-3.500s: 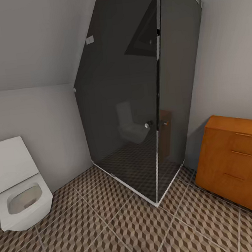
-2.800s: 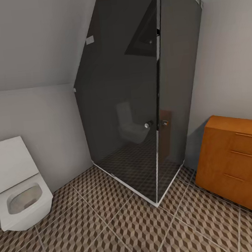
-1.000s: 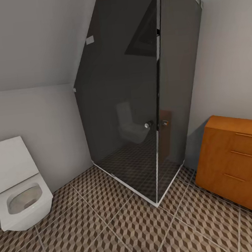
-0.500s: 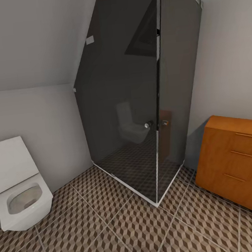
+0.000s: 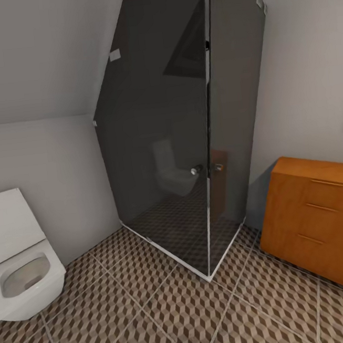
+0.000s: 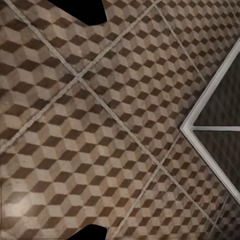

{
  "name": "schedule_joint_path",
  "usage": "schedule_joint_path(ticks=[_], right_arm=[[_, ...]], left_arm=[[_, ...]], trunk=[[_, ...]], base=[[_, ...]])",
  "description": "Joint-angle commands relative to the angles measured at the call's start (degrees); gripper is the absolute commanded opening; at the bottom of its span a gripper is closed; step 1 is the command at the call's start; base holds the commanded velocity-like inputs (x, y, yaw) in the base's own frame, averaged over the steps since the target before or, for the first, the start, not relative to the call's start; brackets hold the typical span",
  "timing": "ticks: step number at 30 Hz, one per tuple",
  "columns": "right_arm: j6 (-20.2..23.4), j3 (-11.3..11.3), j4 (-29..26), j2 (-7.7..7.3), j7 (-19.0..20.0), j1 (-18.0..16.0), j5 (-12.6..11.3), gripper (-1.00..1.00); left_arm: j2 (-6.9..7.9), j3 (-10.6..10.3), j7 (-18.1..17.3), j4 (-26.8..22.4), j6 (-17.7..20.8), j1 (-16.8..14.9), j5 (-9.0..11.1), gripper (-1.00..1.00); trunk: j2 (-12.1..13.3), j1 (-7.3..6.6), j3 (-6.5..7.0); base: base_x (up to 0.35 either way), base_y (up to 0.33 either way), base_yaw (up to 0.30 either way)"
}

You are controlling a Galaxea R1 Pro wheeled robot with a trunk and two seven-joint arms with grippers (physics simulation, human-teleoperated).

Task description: Take the four mousetraps from the cabinet in the bathroom and place them on the bathroom floor. Make sure all four end up on the same floor surface, and ensure that at least two of them are either under or directly next to the same bathroom sink.

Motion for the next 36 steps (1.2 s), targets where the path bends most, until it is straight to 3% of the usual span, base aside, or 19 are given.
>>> schedule_joint_path(ticks=[1,36], right_arm=[[-0.1,-0.1,0.0,0.01,0.0,0.0,0.2,1.00],[-0.2,-0.1,0.0,-0.06,-0.1,0.0,0.2,1.00]], left_arm=[[0.01,0.0,0.0,0.0,-0.1,0.0,0.0,1.00],[-0.04,-0.1,0.0,0.3,-0.1,0.0,0.1,1.00]], trunk=[[0.0,0.00,-0.03],[0.0,0.00,0.81]], base=[[0.000,0.000,-0.262],[0.000,0.000,-0.290]])
